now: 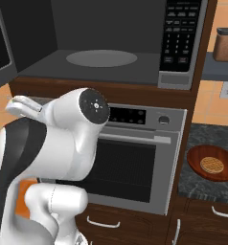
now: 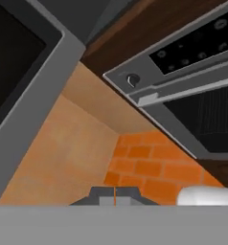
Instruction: Open the microwave, place the bowl with waffle inside the microwave, then close the microwave door and turn it on.
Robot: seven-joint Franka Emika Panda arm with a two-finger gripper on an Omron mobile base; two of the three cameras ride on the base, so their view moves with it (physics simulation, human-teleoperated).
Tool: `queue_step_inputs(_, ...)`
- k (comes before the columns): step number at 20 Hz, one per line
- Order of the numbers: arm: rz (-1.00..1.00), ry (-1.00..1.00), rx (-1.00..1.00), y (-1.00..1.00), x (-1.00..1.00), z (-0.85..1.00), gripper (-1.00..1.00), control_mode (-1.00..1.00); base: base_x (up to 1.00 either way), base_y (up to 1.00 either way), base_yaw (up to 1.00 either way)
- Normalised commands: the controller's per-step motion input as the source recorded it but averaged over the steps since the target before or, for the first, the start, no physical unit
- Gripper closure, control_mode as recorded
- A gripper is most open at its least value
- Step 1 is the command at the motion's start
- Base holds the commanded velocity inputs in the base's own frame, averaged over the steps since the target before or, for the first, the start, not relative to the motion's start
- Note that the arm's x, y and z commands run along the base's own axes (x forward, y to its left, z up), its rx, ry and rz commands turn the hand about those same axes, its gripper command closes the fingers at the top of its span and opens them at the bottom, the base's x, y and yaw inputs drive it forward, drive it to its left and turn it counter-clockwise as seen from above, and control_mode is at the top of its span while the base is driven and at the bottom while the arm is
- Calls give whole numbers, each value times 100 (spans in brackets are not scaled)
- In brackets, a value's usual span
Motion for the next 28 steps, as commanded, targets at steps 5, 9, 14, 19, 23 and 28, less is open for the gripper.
queue_step_inputs(5,-23,37,0,-100,39,-39,-100,-100,0,0,0)
queue_step_inputs(9,-19,20,0,-100,32,-49,-100,-100,0,0,0)
queue_step_inputs(14,-23,3,0,-100,25,-76,-100,-100,0,0,0)
queue_step_inputs(19,-27,0,0,-100,10,-89,-100,-100,0,0,0)
queue_step_inputs(23,-27,0,0,-100,8,-80,-100,-100,0,0,0)
queue_step_inputs(28,-19,4,0,-100,49,-57,-100,-100,0,0,0)
